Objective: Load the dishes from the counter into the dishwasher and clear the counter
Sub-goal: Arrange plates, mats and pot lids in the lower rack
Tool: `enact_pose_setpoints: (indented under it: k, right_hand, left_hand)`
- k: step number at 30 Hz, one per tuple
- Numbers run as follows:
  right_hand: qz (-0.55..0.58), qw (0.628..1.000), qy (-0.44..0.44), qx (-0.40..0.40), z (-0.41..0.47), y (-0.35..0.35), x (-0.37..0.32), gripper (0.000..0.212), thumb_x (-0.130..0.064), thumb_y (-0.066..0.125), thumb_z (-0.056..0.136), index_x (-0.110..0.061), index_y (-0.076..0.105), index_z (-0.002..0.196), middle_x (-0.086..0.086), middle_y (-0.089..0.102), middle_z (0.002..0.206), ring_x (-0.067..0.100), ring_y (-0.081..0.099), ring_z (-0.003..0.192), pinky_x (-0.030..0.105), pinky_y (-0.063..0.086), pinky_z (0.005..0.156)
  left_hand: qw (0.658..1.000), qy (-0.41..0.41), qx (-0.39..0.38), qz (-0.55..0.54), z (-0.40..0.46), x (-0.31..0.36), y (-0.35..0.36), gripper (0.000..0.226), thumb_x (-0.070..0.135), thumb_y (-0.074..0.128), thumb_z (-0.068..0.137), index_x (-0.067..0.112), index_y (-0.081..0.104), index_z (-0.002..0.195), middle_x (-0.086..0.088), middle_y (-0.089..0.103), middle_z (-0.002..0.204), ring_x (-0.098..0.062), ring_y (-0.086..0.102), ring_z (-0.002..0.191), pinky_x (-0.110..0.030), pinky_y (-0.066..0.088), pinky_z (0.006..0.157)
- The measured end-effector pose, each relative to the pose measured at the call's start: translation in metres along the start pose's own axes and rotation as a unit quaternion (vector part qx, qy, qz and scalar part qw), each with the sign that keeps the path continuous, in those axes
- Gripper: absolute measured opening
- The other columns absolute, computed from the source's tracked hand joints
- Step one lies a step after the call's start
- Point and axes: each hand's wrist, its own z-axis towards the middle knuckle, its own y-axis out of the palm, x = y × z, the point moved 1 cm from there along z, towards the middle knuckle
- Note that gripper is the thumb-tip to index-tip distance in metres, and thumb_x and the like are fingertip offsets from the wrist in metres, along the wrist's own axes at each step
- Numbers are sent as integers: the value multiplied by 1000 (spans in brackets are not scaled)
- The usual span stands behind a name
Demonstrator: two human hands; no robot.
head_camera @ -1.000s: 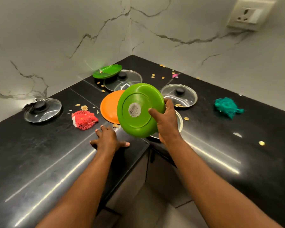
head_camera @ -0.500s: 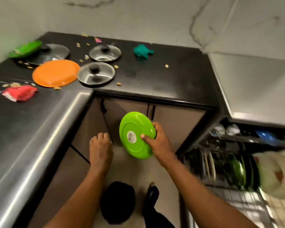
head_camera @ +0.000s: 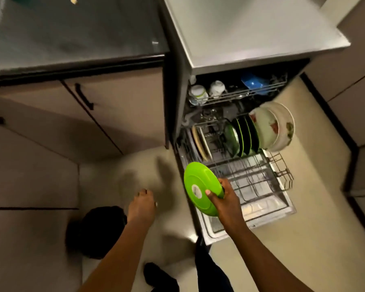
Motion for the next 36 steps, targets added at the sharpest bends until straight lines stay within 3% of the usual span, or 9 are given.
enact_pose_setpoints:
  k: [4, 11, 17, 25, 27, 29, 31, 34, 36]
  right_hand:
    - [8, 999, 25, 32, 37, -40, 46, 22, -20, 68, 90, -24, 56, 108, -8, 66, 92, 0, 61, 83, 23, 50, 68]
    - [-10, 1000, 5, 22, 129, -73, 104, 25, -10, 61, 93, -20, 51, 113, -7, 61, 91, 3, 58, 81, 17, 48, 62]
    - [-36, 998, -35, 30, 219, -54, 149, 24, -12, 60, 95, -15, 51, 117, -17, 58, 87, -15, 55, 73, 3, 39, 55]
    - [-50, 993, -76, 71, 314, -11, 198, 25, -10, 62, 93, -6, 51, 115, -21, 57, 88, -16, 57, 77, 13, 47, 65]
    - [-64, 993, -76, 67, 329, 1, 206, 25, -14, 61, 94, -11, 50, 116, -11, 63, 87, -1, 61, 76, 30, 54, 66]
    - [-78, 991, -84, 74, 340, 9, 209, 26, -14, 59, 95, -12, 49, 118, -3, 65, 90, 12, 64, 75, 26, 55, 62]
    - [-81, 990, -77, 84, 353, 12, 209, 29, -9, 59, 94, -7, 49, 122, -3, 64, 93, 10, 61, 74, 5, 43, 57]
    - [-114, 991, -21, 71, 375, 12, 211, 33, -8, 59, 93, -7, 48, 123, 8, 67, 98, 20, 61, 81, 9, 35, 59]
    - [-148, 988, 12, 47, 390, 13, 215, 39, -11, 59, 94, -10, 46, 130, 13, 67, 104, 25, 64, 89, 12, 32, 60]
  left_hand:
    - [998, 10, -54, -39, 37, 64, 32, 42, 25, 47, 100, 10, 39, 139, -11, 47, 135, -30, 50, 121, -39, 44, 93]
    - [995, 64, -46, -54, 124, 167, 79, 51, 19, 56, 94, 12, 38, 141, -11, 46, 139, -32, 51, 122, -40, 44, 95]
    - [990, 134, -40, -10, 208, 204, 132, 70, 26, 57, 95, 10, 19, 152, -10, 17, 158, -28, 20, 145, -38, 29, 114]
    - [983, 112, -89, 119, 266, 201, 200, 98, 36, 70, 85, 2, 8, 152, -20, -8, 160, -37, -6, 148, -45, 7, 120]
    - [985, 114, -35, 123, 267, 200, 213, 102, 31, 84, 69, -6, 28, 146, -28, 15, 156, -41, 20, 144, -45, 28, 114]
    - [985, 109, 3, 133, 270, 196, 223, 99, 27, 97, 38, -6, 60, 124, -27, 53, 134, -39, 55, 121, -44, 51, 91]
    - [982, 119, 6, 146, 274, 192, 233, 107, 30, 97, 24, -6, 64, 119, -27, 60, 124, -41, 61, 113, -46, 54, 84]
    - [981, 133, 4, 139, 277, 193, 237, 126, 36, 97, 17, -5, 50, 126, -30, 59, 125, -44, 58, 114, -49, 53, 86]
    - [981, 137, 3, 134, 276, 193, 239, 113, 32, 98, 25, -1, 58, 126, -27, 57, 129, -42, 58, 117, -46, 52, 87]
